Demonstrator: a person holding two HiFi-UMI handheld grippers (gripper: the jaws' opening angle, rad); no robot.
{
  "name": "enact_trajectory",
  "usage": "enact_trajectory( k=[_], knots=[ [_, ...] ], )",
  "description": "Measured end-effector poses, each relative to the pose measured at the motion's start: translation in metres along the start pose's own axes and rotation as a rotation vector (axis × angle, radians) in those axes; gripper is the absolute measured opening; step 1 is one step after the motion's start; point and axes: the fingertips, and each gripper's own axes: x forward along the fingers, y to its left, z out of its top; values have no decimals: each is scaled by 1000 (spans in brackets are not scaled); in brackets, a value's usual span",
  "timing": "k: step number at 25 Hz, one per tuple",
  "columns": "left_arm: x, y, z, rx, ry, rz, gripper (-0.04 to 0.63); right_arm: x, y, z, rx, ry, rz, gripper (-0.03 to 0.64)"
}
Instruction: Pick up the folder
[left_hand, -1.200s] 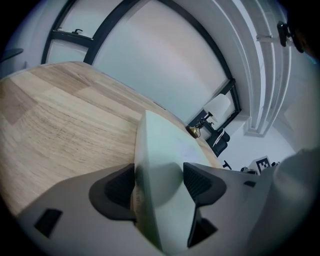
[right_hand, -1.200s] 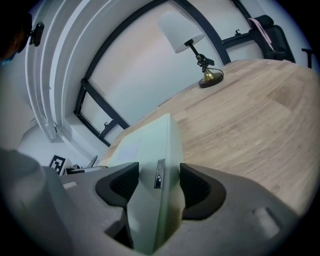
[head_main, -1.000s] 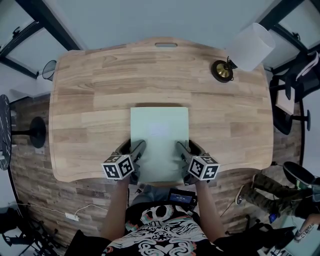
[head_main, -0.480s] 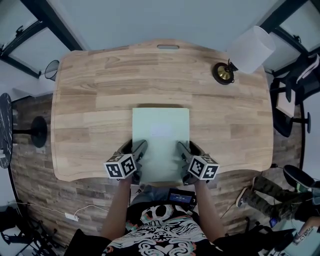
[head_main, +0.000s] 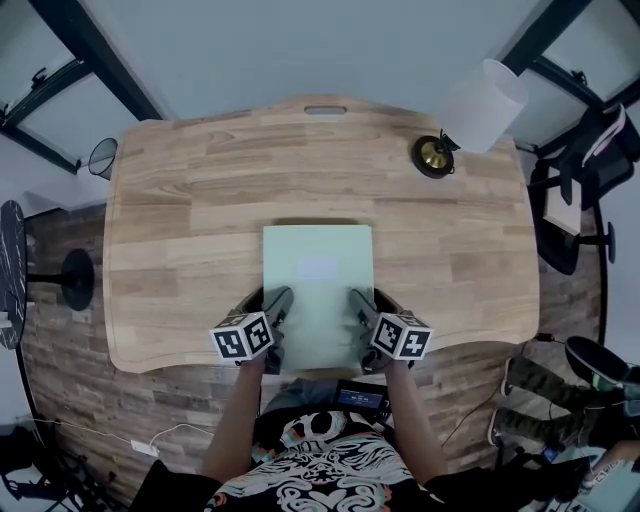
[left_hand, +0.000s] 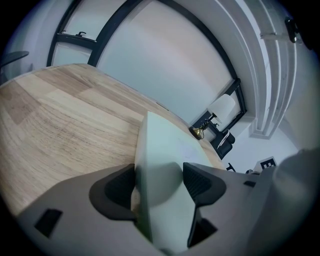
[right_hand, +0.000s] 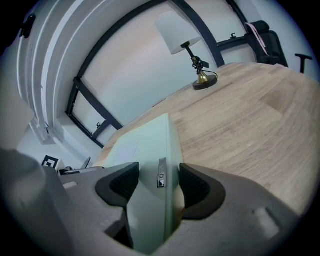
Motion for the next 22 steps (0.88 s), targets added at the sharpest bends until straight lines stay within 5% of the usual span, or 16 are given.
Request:
enact_trajectory(
  k=[22],
  knots=[
    [-33,-41,40,55,-120,-70,285,-41,37,47,-77,-133,23,239]
  ],
)
